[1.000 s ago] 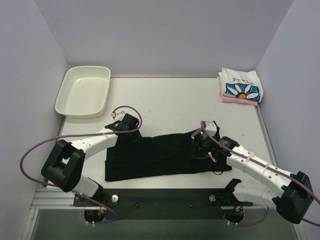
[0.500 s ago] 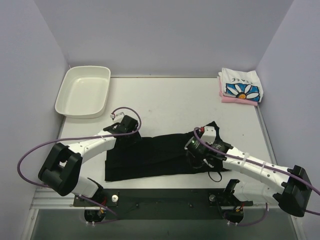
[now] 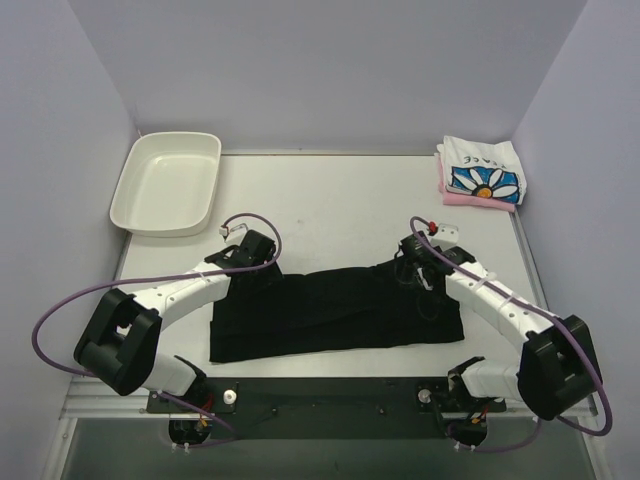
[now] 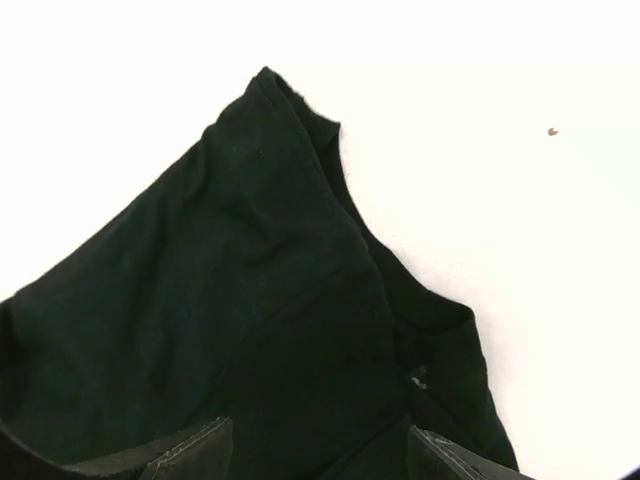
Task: Fold and stack the t-shirts
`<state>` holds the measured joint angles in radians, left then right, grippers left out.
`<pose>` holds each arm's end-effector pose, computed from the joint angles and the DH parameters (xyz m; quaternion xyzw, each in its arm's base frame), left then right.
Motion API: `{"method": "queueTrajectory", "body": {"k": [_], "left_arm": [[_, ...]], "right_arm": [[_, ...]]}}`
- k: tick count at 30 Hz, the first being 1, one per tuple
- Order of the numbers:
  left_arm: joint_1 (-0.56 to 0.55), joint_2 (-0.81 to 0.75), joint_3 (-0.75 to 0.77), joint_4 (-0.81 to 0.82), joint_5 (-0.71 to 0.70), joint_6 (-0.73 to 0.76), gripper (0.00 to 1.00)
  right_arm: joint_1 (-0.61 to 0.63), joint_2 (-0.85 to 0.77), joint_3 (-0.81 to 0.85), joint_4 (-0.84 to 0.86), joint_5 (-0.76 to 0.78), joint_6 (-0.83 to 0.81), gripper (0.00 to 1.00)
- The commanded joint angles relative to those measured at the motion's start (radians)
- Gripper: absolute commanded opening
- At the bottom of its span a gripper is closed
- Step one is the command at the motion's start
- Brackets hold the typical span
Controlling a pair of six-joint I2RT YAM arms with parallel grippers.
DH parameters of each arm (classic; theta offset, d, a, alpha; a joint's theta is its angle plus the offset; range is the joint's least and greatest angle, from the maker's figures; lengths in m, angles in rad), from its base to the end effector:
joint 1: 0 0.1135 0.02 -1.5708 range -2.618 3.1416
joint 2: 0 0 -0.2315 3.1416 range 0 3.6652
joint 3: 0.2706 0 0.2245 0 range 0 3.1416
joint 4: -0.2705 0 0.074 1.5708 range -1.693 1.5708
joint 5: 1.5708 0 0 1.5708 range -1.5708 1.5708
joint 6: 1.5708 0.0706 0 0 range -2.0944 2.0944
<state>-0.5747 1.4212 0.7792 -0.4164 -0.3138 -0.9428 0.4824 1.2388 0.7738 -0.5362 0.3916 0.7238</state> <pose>0.2334 -0.1252 0.1379 -0.2138 0.9321 -0.0625 0.2857 0.2251 0.0874 0.1717 0.1676 0.9279 0.0026 0.3329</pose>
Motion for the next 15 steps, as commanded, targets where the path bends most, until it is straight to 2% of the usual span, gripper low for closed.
{"method": "queueTrajectory", "body": {"k": [1, 7, 15], "left_arm": [[-0.004, -0.021, 0.015, 0.005, -0.019, -0.008, 0.84], [-0.004, -0.002, 0.015, 0.014, -0.013, -0.007, 0.84], [-0.004, 0.024, 0.014, 0.037, -0.002, -0.008, 0.84]], "right_arm": [[-0.021, 0.047, -0.004, 0.027, -0.013, -0.064, 0.68], [-0.031, 0.074, -0.045, 0.031, -0.056, -0.047, 0.68], [-0.019, 0.013, -0.117, -0.005, -0.097, 0.003, 0.67]]}}
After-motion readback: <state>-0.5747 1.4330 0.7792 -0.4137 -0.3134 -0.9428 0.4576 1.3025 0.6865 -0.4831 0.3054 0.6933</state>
